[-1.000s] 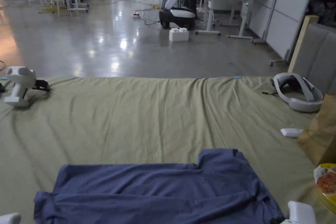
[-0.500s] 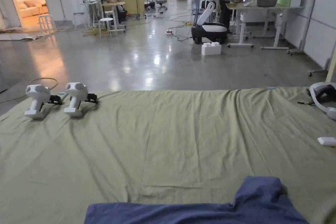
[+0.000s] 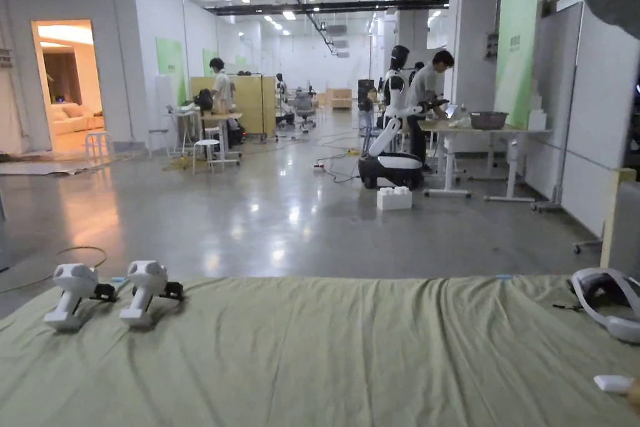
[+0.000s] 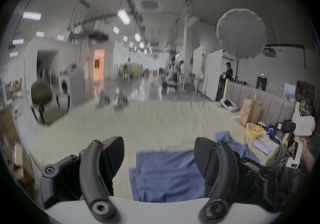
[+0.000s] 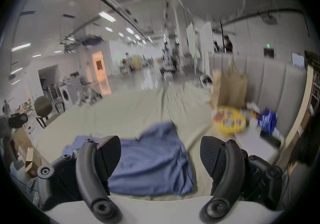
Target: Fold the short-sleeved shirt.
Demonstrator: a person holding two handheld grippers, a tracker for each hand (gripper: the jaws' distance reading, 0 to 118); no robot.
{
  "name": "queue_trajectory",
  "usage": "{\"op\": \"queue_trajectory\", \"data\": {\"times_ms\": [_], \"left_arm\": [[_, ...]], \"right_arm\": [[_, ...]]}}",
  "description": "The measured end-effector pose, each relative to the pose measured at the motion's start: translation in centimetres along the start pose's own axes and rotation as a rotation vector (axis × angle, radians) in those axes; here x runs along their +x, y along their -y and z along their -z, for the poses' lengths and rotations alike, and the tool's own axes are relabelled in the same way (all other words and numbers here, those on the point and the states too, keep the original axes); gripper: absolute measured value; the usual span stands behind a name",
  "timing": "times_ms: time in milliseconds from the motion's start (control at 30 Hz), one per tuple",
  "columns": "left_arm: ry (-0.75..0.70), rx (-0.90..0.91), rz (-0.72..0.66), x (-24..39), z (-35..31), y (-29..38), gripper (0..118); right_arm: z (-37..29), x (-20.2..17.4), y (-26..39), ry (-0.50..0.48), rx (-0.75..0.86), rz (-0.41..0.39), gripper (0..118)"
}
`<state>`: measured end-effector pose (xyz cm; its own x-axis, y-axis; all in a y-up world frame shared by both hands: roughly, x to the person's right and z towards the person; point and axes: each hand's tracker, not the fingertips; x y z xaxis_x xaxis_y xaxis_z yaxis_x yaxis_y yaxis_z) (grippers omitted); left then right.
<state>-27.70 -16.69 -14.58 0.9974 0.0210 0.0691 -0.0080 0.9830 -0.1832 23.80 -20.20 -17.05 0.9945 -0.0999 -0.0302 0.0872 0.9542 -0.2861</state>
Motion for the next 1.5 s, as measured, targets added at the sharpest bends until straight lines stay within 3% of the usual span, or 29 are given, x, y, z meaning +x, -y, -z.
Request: {"op": "queue_trajectory", "data": {"times_ms": [133, 300, 467, 600, 667, 700, 733, 833, 900, 933, 1033, 1500], "left_arm": [[-0.028, 0.157, 0.095, 3.1, -3.5, -3.9, 94], [-0.078, 0.217, 0.121, 5.6, -7.0, -4.8, 94], [-0.143, 0.251, 0.138, 5.7, -8.7, -5.4, 94], [-0.111, 0.252, 0.096, 5.4, -9.4, -5.8, 94], [-0.086, 0.241, 0.073, 5.4, -9.3, -5.9, 93], [-0.079, 0.240, 0.071, 5.4, -9.3, -5.8, 89], [-0.074, 0.235, 0.072, 5.4, -9.2, -5.8, 76], [-0.058, 0.215, 0.076, 5.6, -9.0, -5.7, 62], [-0.066, 0.208, 0.089, 5.8, -8.7, -5.7, 11], [-0.084, 0.223, 0.098, 6.0, -8.8, -5.6, 3], [-0.053, 0.219, 0.077, 6.0, -8.7, -5.9, 2], [-0.021, 0.167, 0.023, 4.8, -5.9, -5.6, 2]], "right_arm": [[-3.5, -2.9, -3.7, -0.050, 0.166, -0.051, 100], [-6.3, -5.4, -4.9, -0.069, 0.248, -0.086, 100], [-7.7, -6.7, -5.3, -0.129, 0.255, -0.097, 100], [-7.8, -7.5, -5.1, -0.138, 0.249, -0.139, 100], [-7.7, -7.7, -5.0, -0.138, 0.243, -0.153, 93], [-7.7, -7.8, -4.9, -0.138, 0.237, -0.154, 81], [-7.8, -7.8, -4.9, -0.140, 0.234, -0.153, 59], [-7.8, -7.9, -4.8, -0.131, 0.235, -0.146, 42], [-7.9, -8.0, -4.7, -0.131, 0.244, -0.144, 19], [-8.0, -8.1, -4.7, -0.123, 0.256, -0.142, 13], [-7.8, -8.4, -5.2, -0.077, 0.245, -0.132, 7], [-5.8, -7.8, -5.1, -0.090, 0.239, -0.124, 6]]}}
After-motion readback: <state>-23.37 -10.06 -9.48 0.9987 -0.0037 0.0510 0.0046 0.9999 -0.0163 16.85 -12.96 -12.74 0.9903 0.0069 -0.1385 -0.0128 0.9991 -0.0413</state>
